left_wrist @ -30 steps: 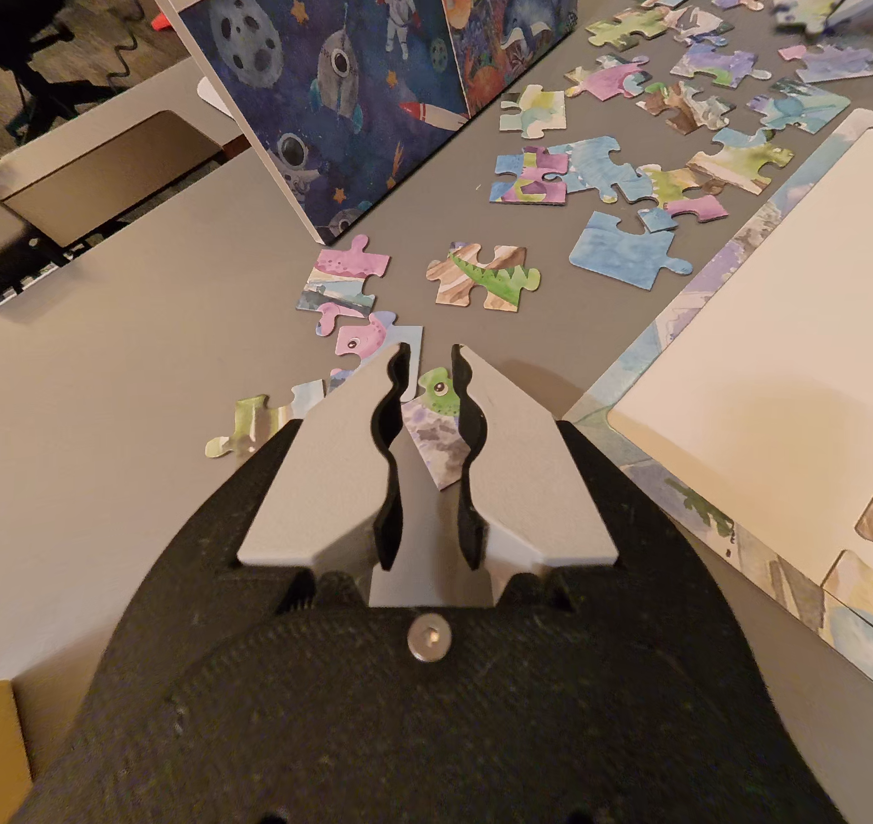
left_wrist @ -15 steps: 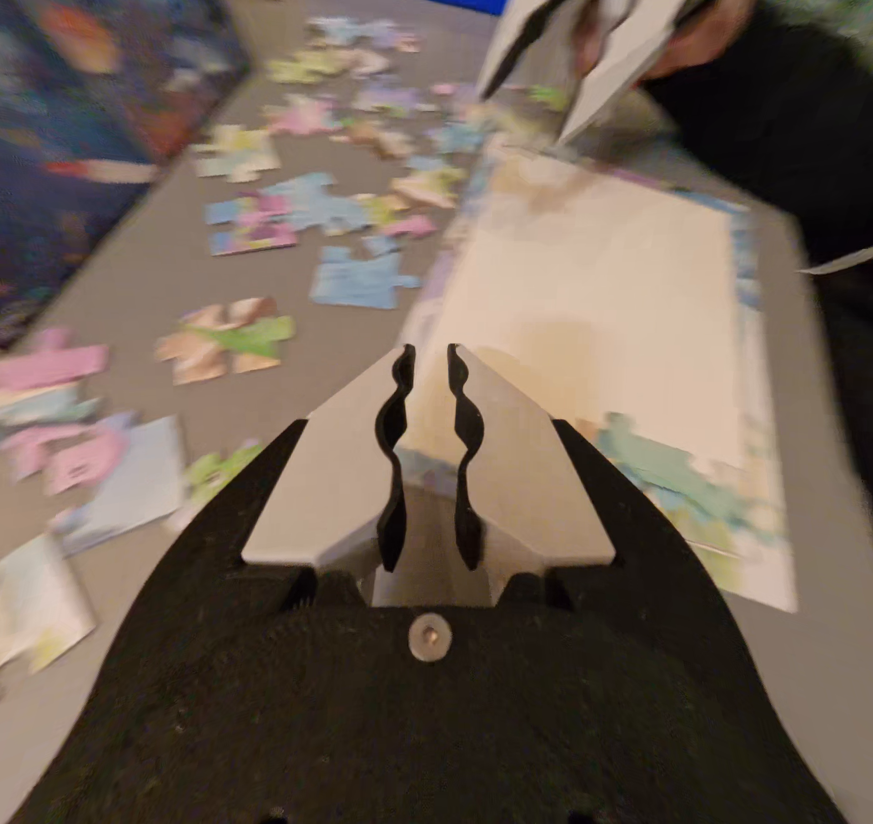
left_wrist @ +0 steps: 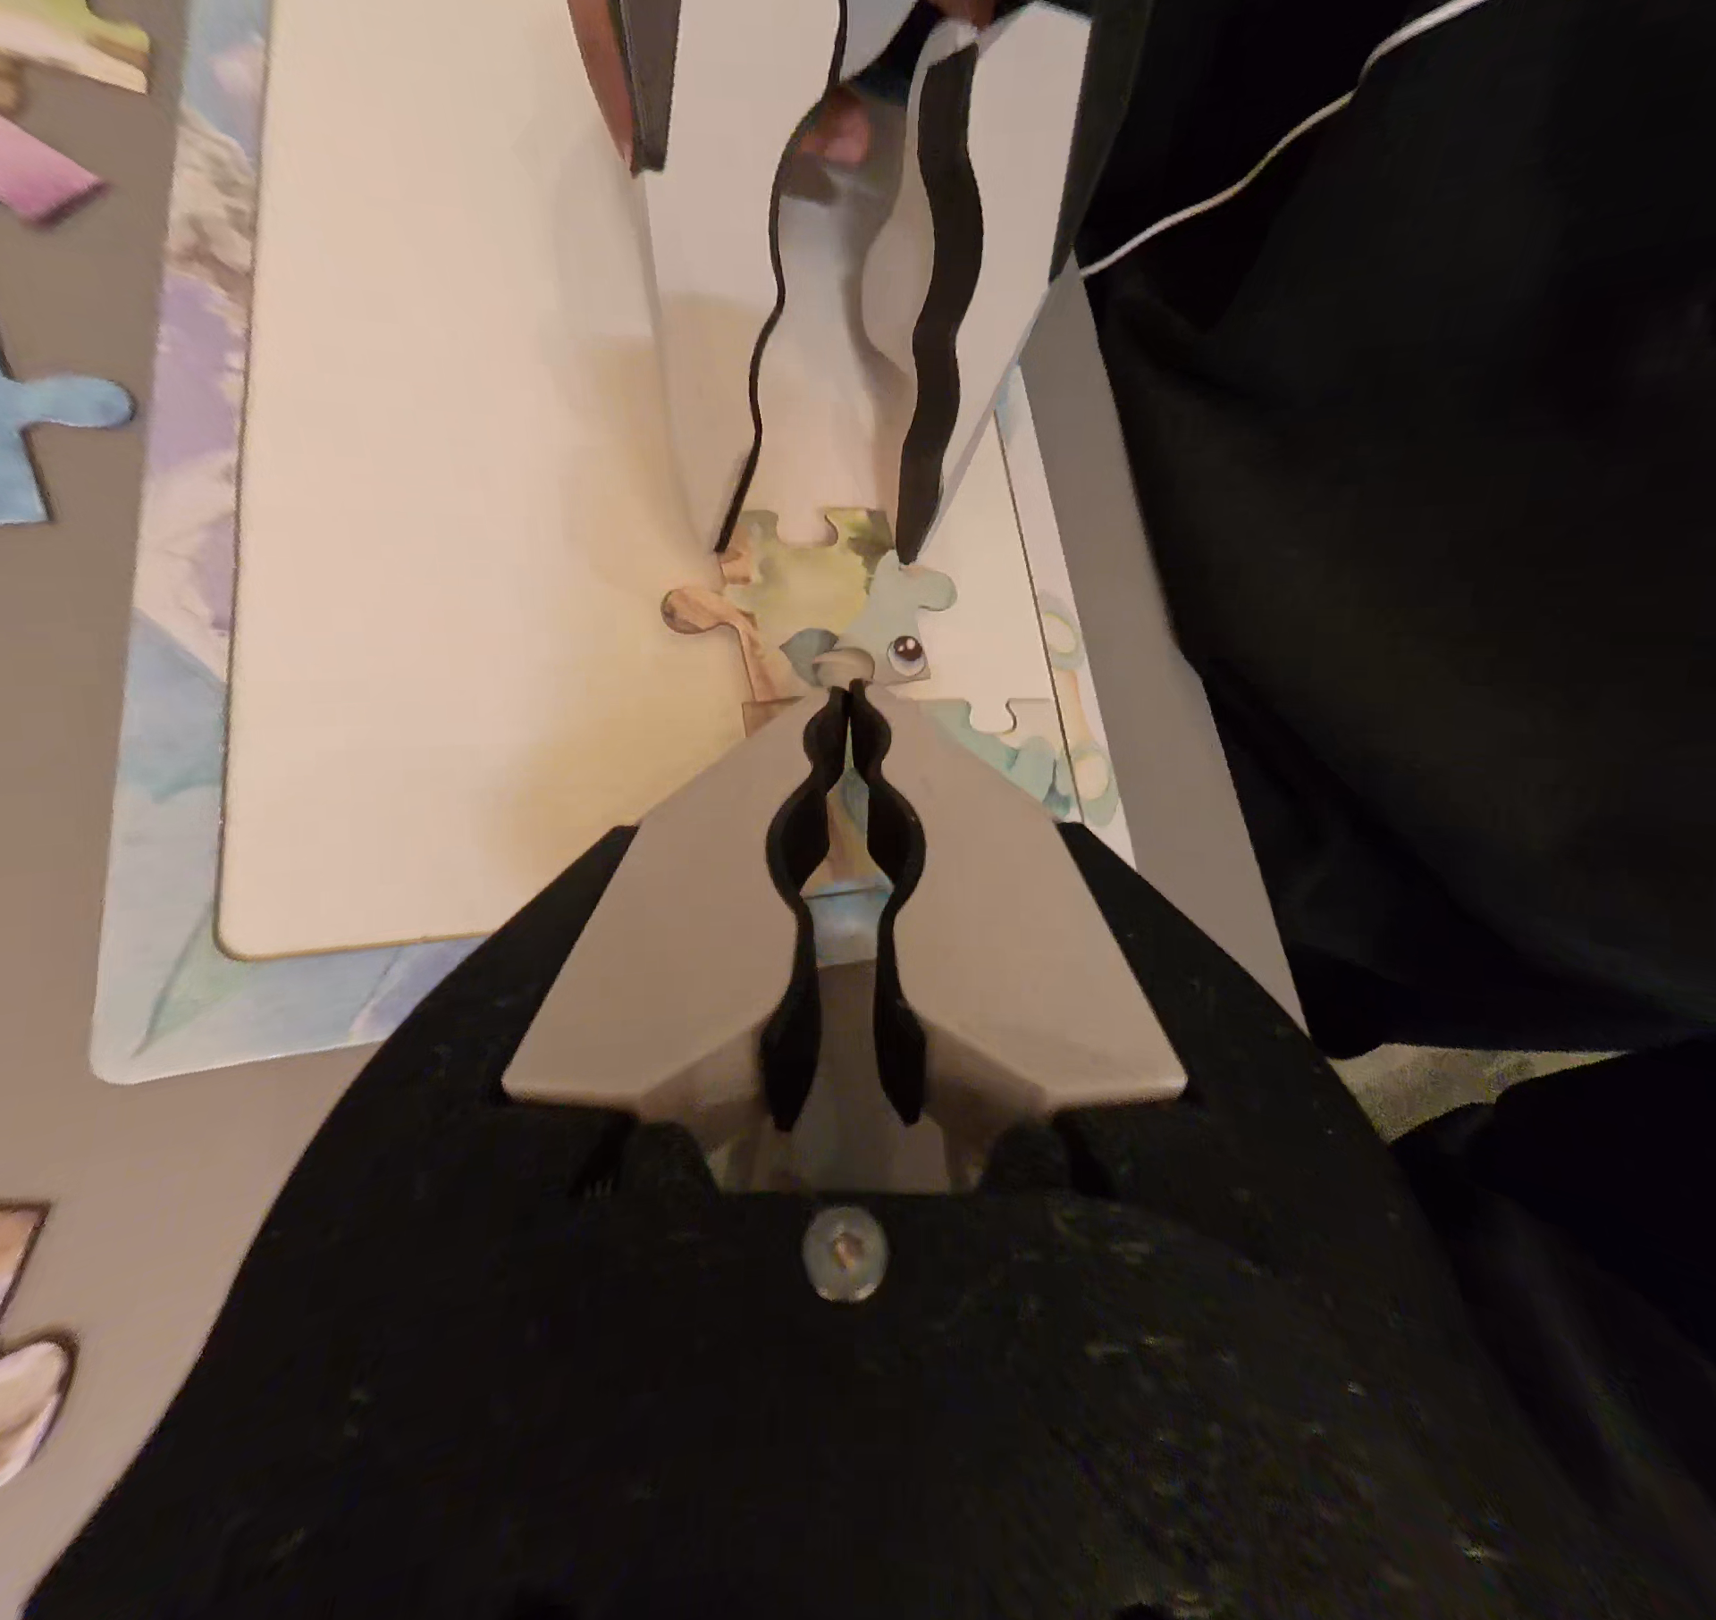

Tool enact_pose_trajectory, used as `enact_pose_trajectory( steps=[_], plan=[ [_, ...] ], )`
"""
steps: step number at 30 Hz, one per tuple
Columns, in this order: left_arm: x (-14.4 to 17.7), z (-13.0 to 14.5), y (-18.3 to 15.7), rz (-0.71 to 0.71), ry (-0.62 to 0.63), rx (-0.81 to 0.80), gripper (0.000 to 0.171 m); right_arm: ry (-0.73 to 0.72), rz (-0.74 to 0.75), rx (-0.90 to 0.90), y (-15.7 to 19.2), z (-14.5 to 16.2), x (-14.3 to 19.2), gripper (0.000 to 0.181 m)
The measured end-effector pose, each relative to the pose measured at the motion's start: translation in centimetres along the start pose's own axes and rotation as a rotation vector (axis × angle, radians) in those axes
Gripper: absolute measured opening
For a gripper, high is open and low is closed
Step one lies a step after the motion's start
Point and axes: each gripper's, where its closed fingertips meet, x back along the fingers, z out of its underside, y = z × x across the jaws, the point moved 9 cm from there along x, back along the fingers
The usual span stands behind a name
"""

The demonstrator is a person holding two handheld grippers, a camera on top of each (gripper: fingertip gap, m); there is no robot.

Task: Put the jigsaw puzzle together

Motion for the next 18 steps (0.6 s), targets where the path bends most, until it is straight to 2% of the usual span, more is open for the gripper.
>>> enact_pose_trajectory(
  steps=[11,18],
  plan=[
    [-0.75,0.73,0.43,-0.011,0.081,0.024,0.0,0.057,0.019,0.004,0.45,0.2,-0.76,0.045],
    [-0.78,0.76,0.46,-0.004,0.083,0.03,0.0,0.062,0.02,-0.022,0.31,0.31,-0.72,0.046]
  ],
)
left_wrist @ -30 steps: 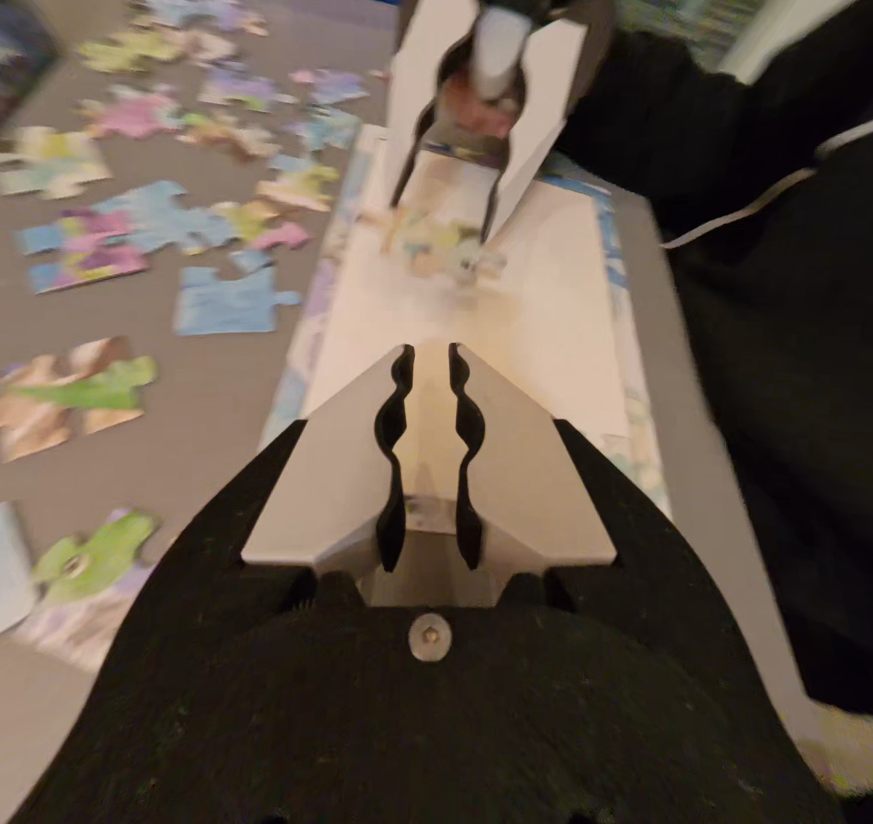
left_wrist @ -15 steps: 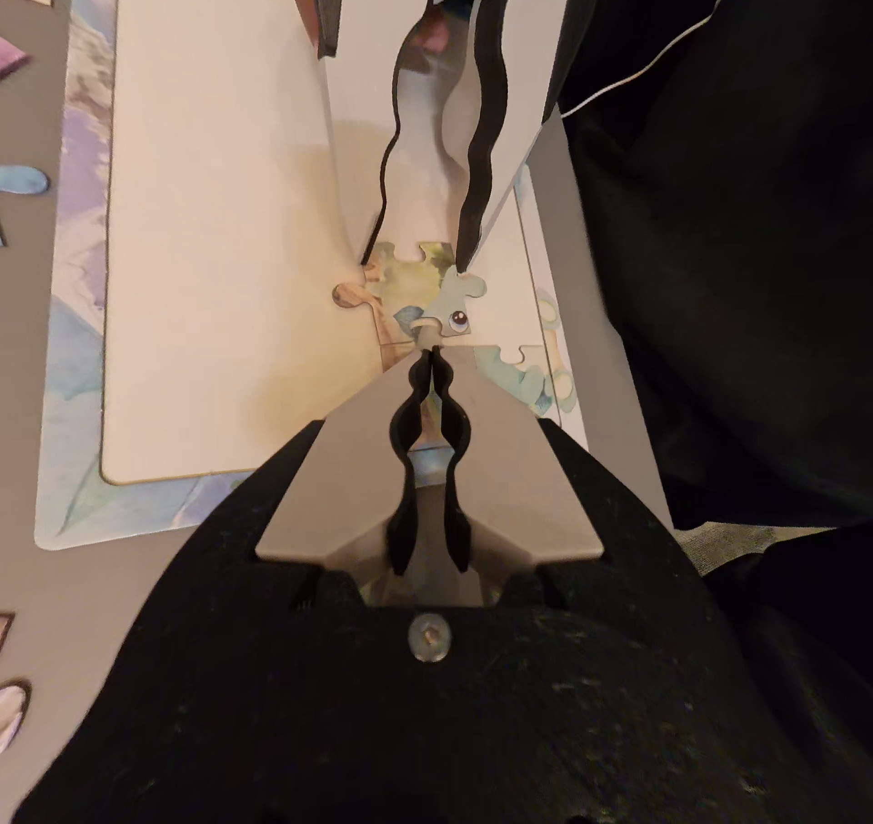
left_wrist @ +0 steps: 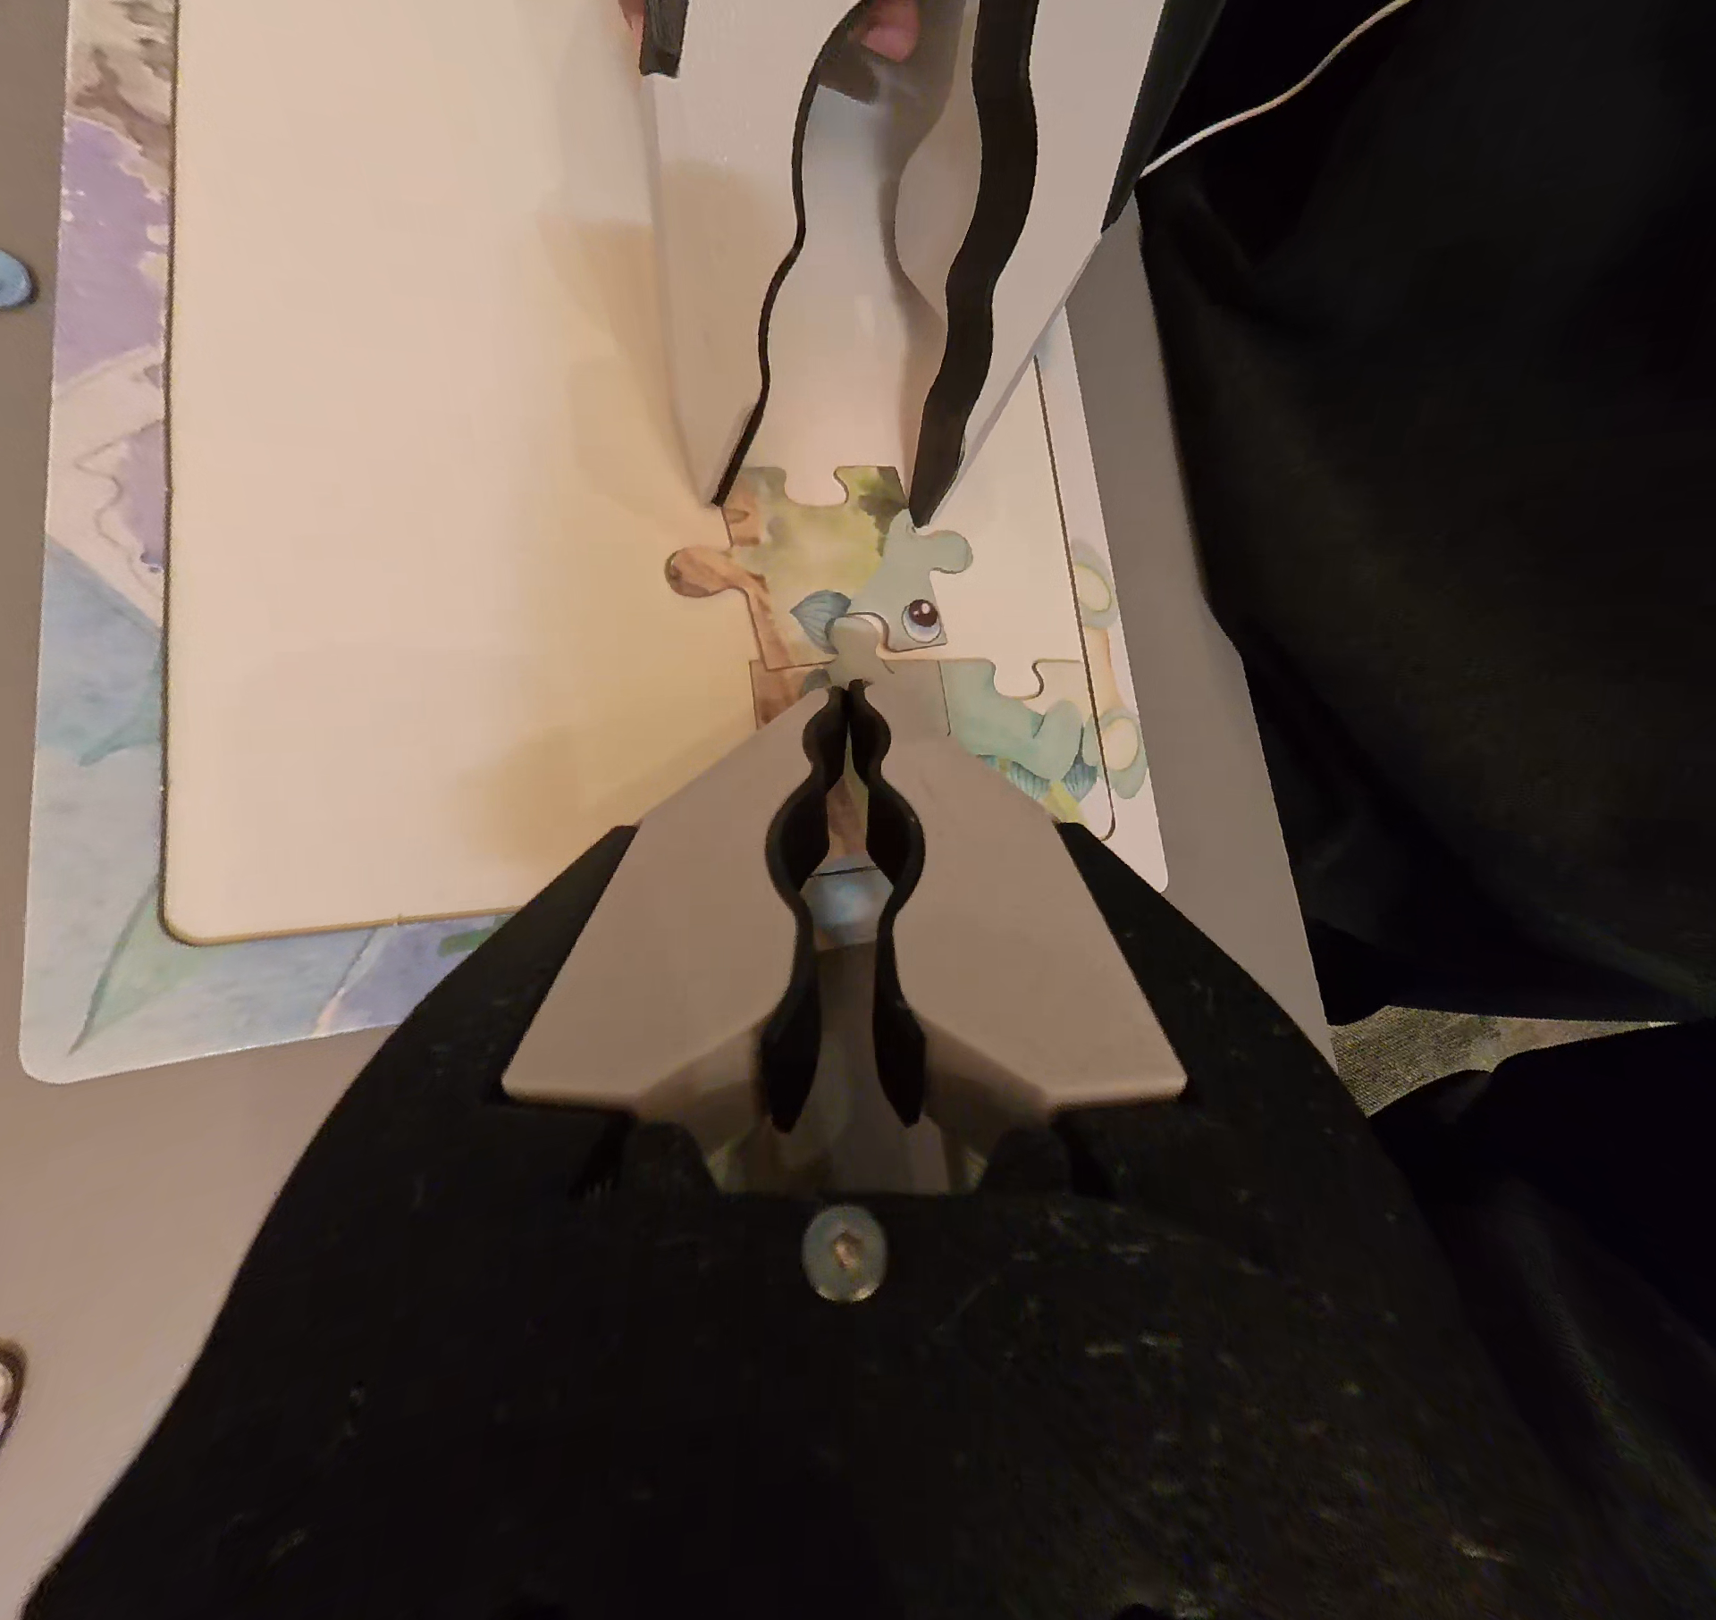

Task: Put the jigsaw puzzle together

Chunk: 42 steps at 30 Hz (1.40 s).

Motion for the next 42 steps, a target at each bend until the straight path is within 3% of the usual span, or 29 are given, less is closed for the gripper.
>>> enact_pose_trajectory(
  steps=[21,42],
  plan=[
    [-0.1,0.1,0.2,0.021,-0.003,0.023,0.0,0.033,0.16,-0.171,1.4,-0.1,0.0,0.046],
    [-0.2,0.1,0.3,0.03,-0.007,0.047,0.0,0.054,0.146,-0.162,1.7,-0.7,-0.4,0.054]
  ],
)
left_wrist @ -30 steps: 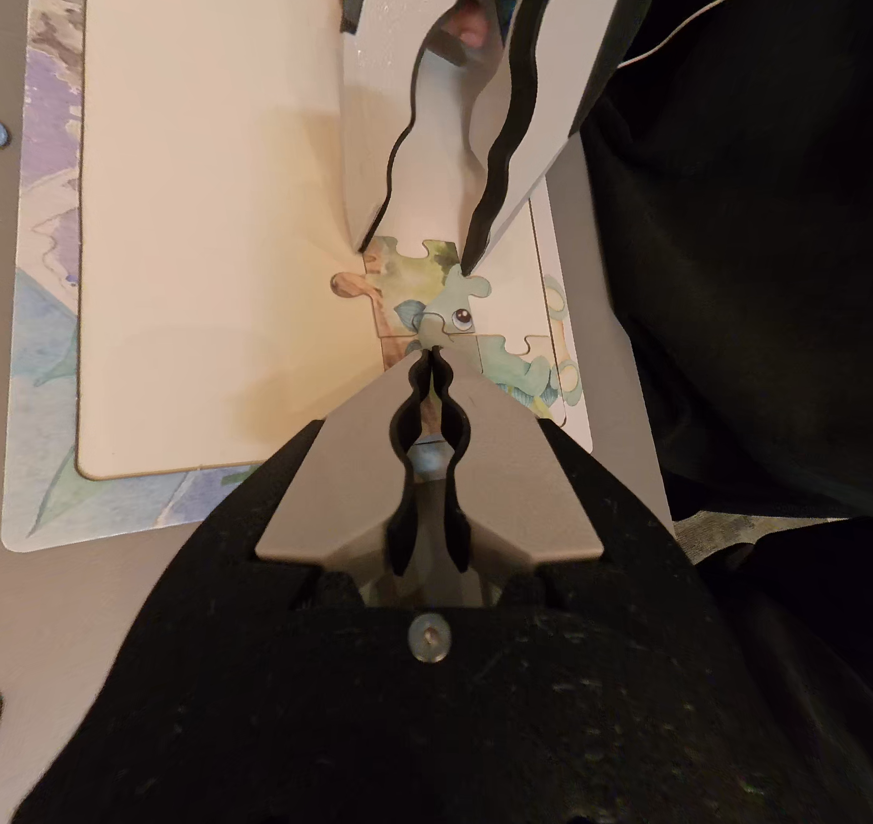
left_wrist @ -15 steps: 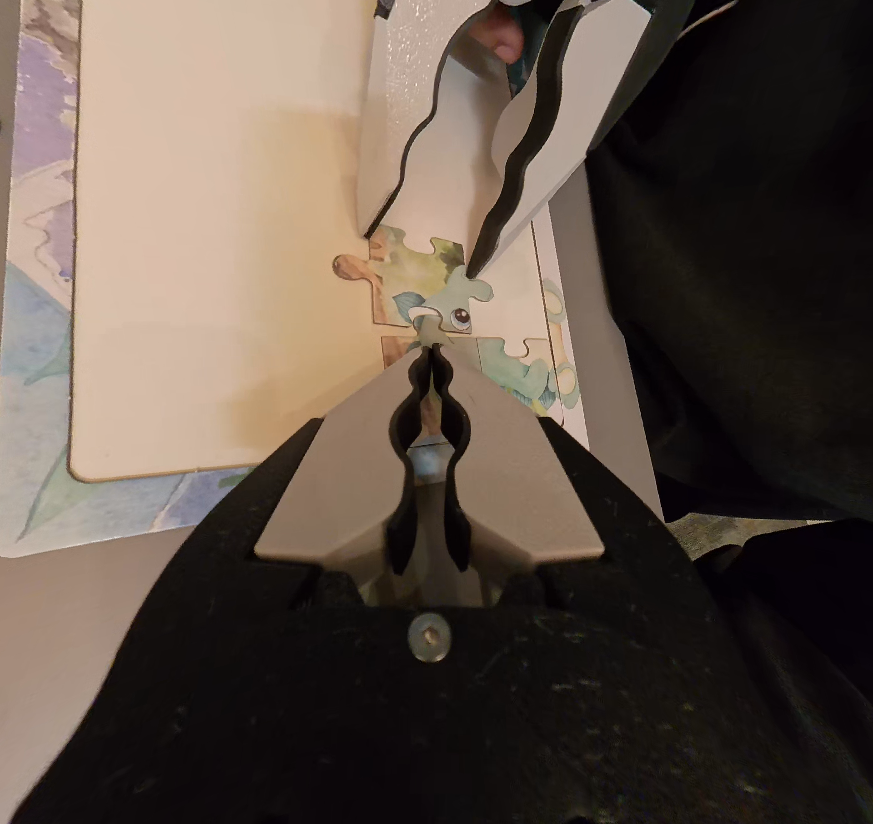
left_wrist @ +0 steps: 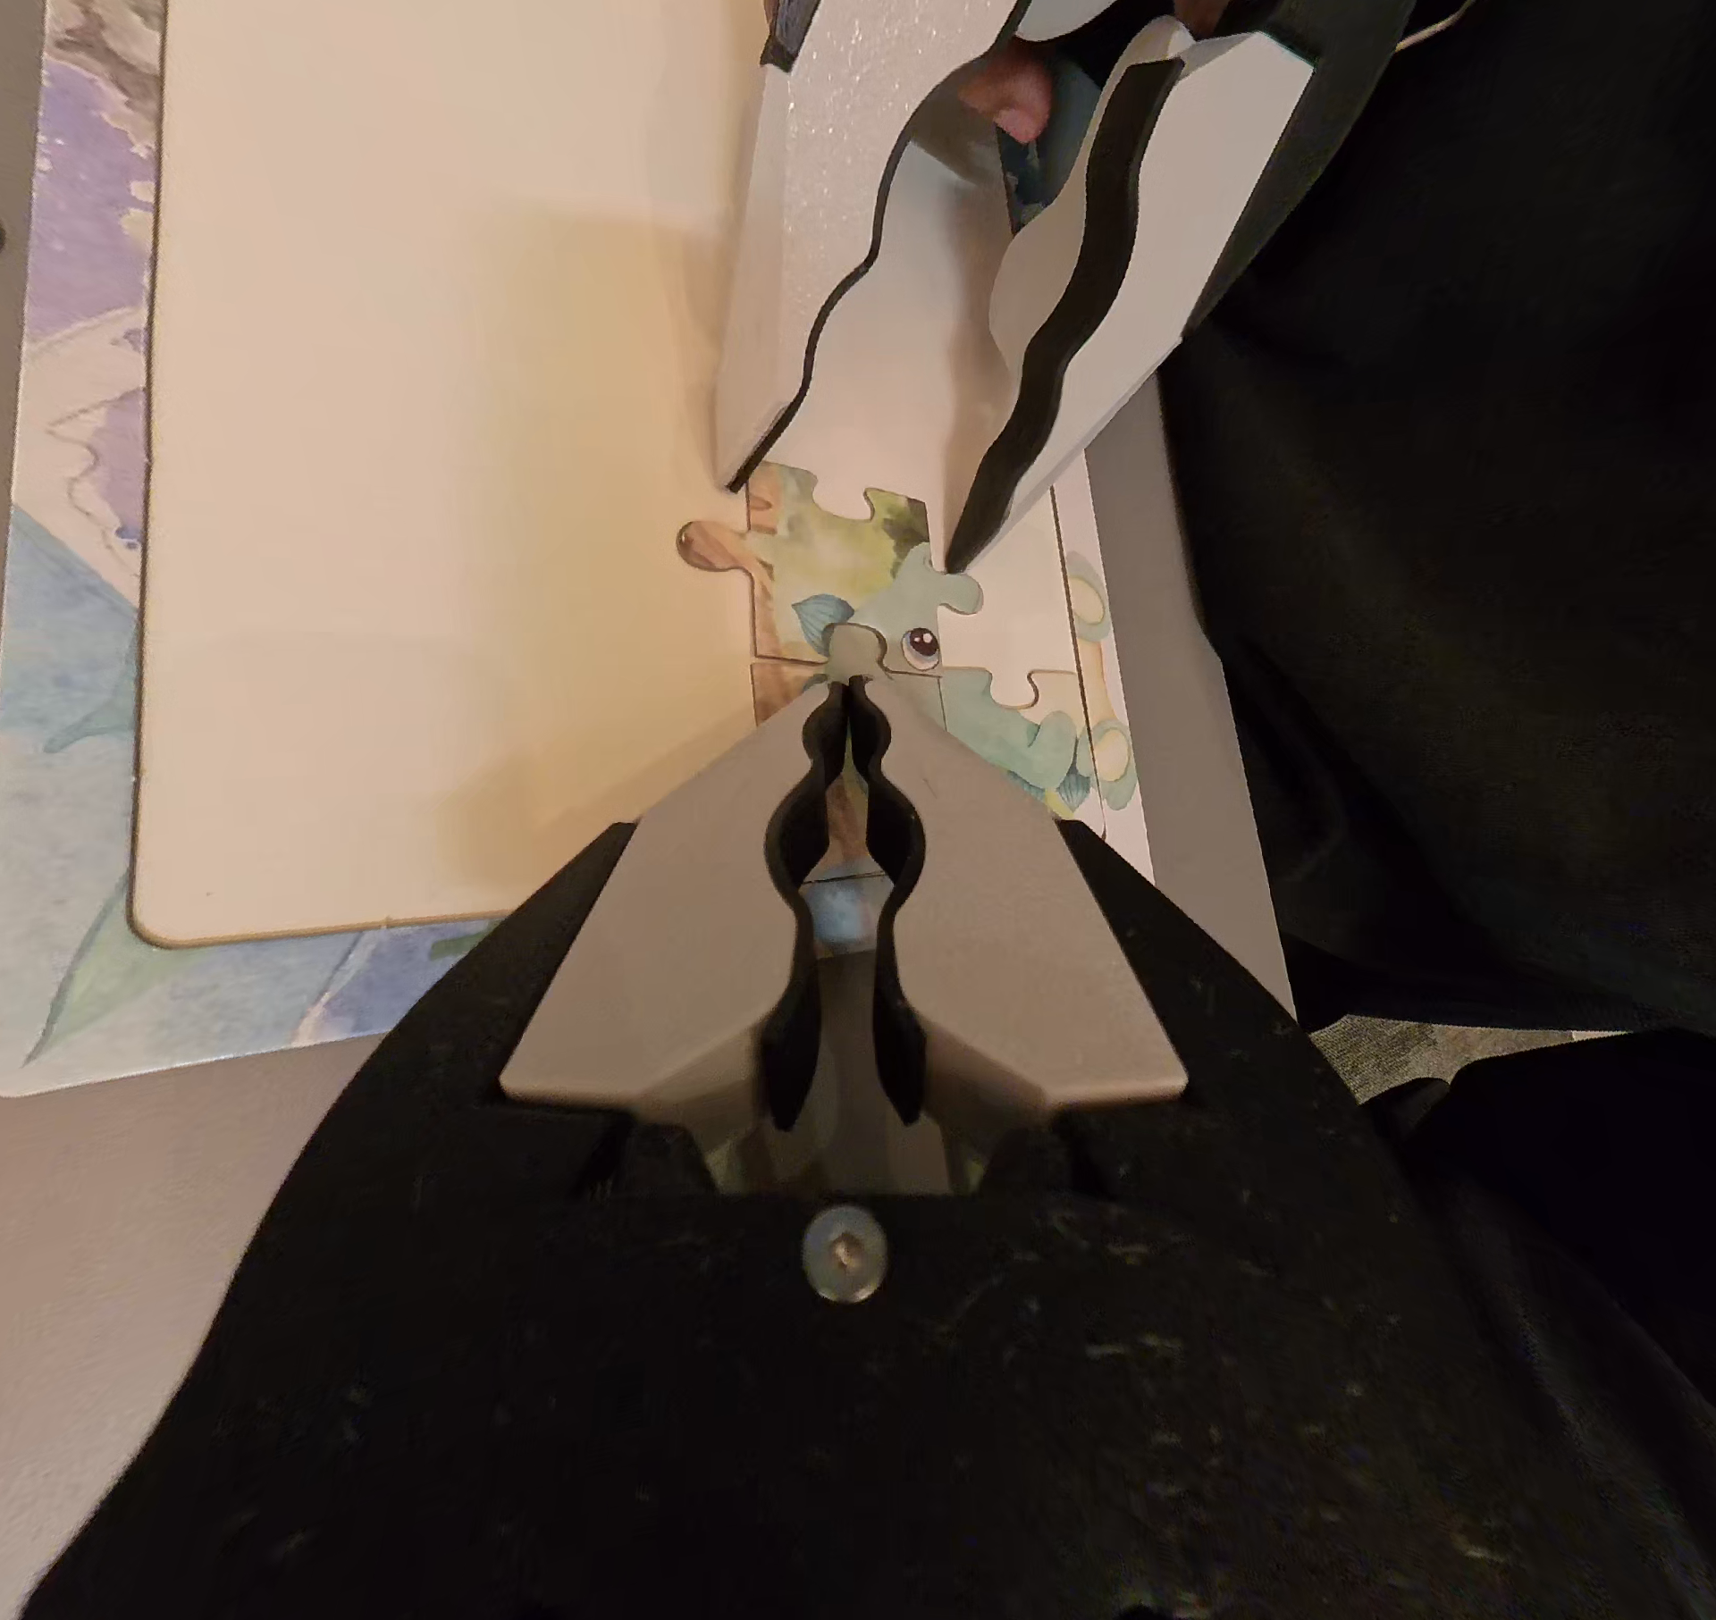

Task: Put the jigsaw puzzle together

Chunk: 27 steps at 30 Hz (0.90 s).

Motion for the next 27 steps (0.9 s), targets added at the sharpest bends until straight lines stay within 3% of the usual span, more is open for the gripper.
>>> enact_pose_trajectory(
  steps=[14,27],
  plan=[
    [0.0,0.0,0.1,0.011,-0.002,0.018,0.0,-0.068,-0.052,-0.001,-0.2,-1.0,-1.1,0.043],
    [0.0,0.0,0.1,0.011,-0.002,0.017,0.0,-0.06,-0.061,0.114,-0.3,-0.8,-1.1,0.043]
  ],
)
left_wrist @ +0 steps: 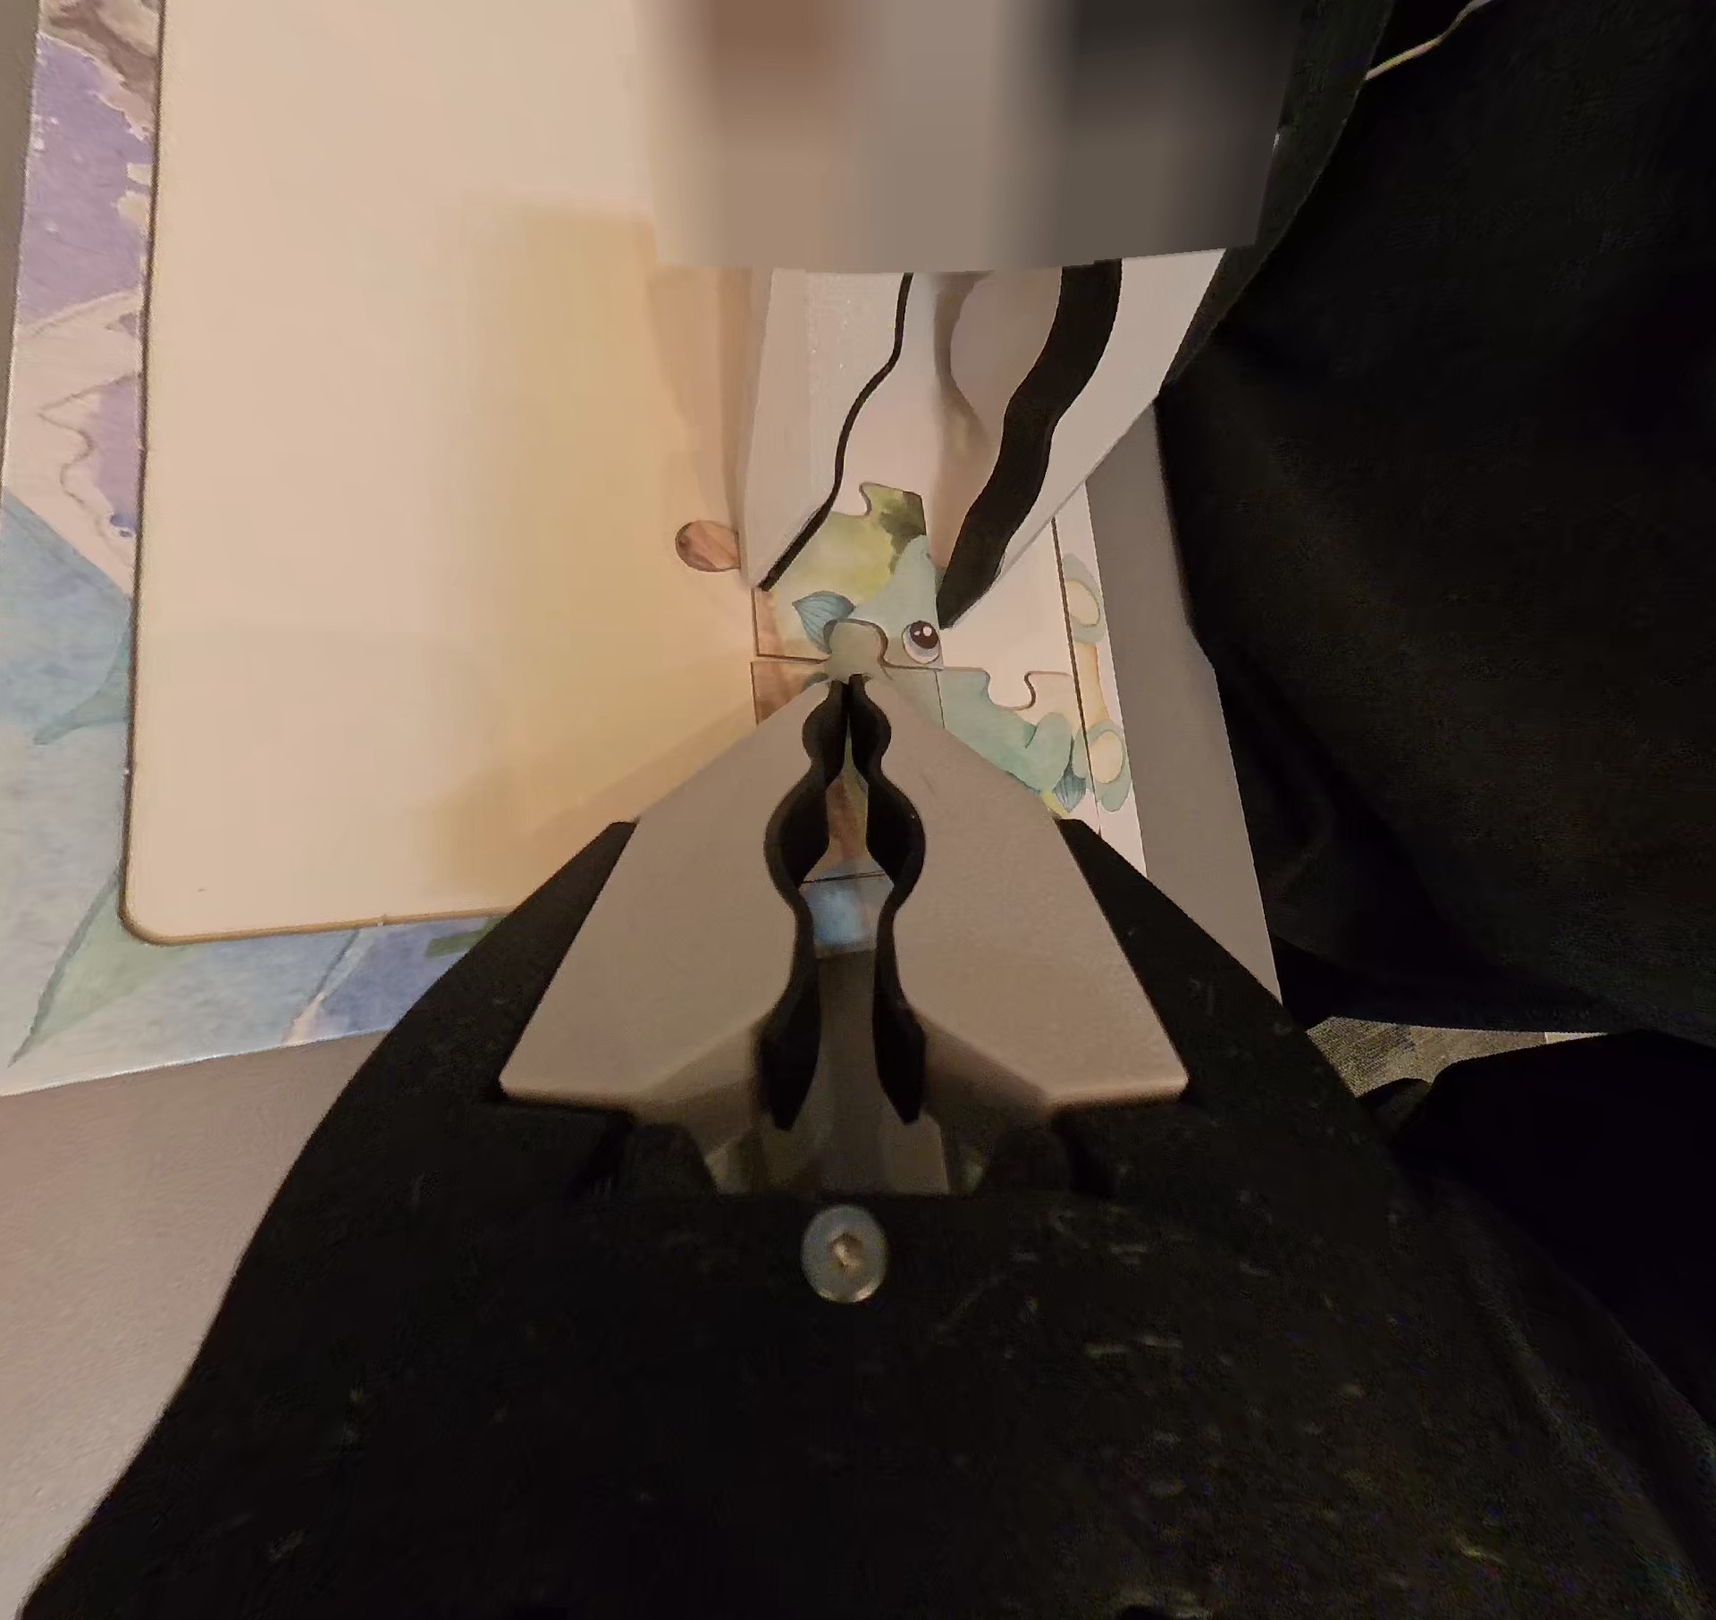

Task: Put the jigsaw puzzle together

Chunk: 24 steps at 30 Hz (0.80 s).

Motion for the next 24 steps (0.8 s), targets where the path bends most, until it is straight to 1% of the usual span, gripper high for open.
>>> enact_pose_trajectory(
  steps=[7,17,24],
  plan=[
    [0.01,0.0,0.02,0.001,0.001,0.001,0.0,0.017,-0.016,0.028,-0.06,-0.11,0.04,0.043],
    [-0.02,-0.02,0.02,0.002,0.0,0.001,0.0,0.073,0.03,0.088,0.07,-0.84,-0.04,0.046],
    [-0.02,-0.03,0.02,0.001,0.0,0.001,0.0,0.085,-0.007,0.066,-0.18,-0.89,-0.15,0.044]
  ],
)
